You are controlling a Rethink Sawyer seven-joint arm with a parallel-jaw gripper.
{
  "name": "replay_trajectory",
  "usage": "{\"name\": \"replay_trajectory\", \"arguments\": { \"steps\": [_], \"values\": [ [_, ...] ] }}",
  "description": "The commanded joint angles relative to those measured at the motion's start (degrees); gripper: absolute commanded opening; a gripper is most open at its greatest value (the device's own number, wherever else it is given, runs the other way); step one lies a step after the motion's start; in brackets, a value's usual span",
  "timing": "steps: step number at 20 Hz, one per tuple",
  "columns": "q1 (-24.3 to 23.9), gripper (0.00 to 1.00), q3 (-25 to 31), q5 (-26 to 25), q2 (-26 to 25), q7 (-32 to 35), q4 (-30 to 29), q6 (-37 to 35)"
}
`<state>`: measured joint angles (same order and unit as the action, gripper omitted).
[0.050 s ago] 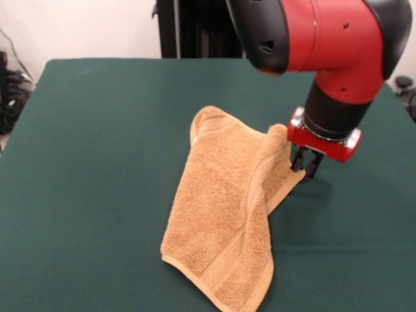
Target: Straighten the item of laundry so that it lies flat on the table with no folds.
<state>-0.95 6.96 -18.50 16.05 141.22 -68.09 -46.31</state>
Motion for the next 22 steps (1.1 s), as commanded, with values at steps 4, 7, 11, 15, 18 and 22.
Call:
{"name": "replay_trajectory", "arguments": {
  "steps": [4, 7, 11, 15, 18, 22],
  "values": [
    [0.52, 0.0, 4.98, 1.19, -10.55, 4.09, 4.42, 12.97],
    [1.47, 0.0, 4.83, 2.47, -10.81, 6.09, 5.76, 11.68],
    [2.46, 0.0, 4.64, 4.12, -11.55, 8.11, 8.75, 8.88],
    [3.86, 0.0, 4.17, 6.13, -12.96, 10.98, 12.66, 5.65],
    [4.7, 0.0, 4.09, 7.82, -14.32, 12.82, 16.26, 2.41],
    [6.25, 0.0, 3.23, 10.01, -16.79, 17.13, 22.13, -2.14]
  ]
}}
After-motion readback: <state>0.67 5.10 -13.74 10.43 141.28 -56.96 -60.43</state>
